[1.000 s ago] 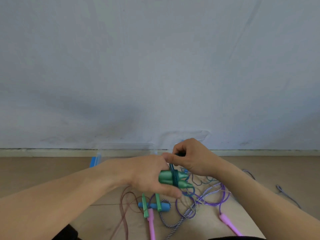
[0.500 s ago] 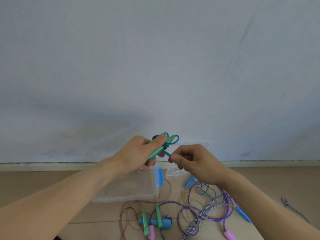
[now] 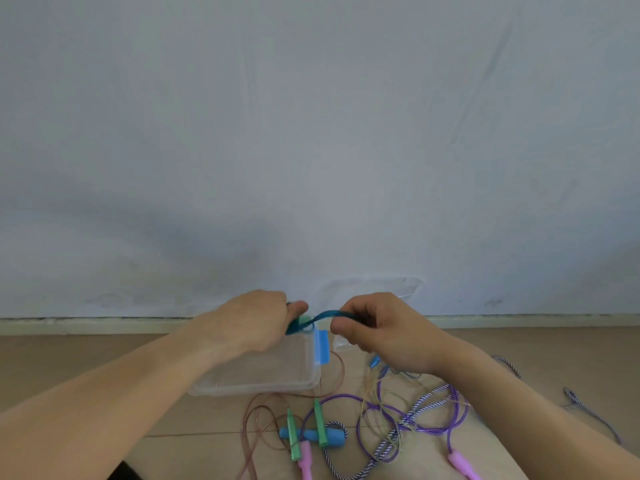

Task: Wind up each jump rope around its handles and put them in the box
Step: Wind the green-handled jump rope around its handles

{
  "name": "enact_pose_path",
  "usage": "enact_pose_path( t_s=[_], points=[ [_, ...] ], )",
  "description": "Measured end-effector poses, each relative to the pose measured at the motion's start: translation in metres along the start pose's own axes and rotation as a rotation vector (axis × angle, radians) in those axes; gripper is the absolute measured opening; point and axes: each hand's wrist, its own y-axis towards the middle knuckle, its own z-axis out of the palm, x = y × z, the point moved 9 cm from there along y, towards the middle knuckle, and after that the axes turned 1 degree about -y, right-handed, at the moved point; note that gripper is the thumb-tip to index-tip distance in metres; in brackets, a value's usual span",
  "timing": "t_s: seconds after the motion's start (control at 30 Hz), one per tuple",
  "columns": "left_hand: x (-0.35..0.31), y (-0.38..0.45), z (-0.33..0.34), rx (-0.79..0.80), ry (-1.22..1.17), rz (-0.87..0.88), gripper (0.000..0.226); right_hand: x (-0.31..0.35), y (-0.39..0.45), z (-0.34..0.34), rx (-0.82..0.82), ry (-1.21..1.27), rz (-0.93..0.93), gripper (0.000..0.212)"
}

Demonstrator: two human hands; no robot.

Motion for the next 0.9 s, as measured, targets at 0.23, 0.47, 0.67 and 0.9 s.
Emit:
enact_pose_path(
  t_s=[0.23, 0.47, 0.67, 0.9],
  points=[
    [-0.028, -0.023, 0.062, 0.609, -0.441, -0.071, 0.076, -0.007, 0.003, -0.009, -0.056, 0.169, 0.001, 0.027],
    [-0.05, -0.034, 0.047, 0.73, -0.863, 0.045, 0.044, -0.012, 0.003, -0.029, -0.221, 0.001, -0.004, 0.021],
    [-0.074, -0.041, 0.023, 0.59, -0.775, 0.199, 0.028, -0.014, 0.003, -0.036, -0.249, 0.048, -0.01, 0.022],
    [-0.068, -0.036, 0.005, 0.667, -1.341, 0.187, 0.056, -0.022, 0.008, -0.026, -0.131, -0.03, 0.032, 0.033]
  ],
)
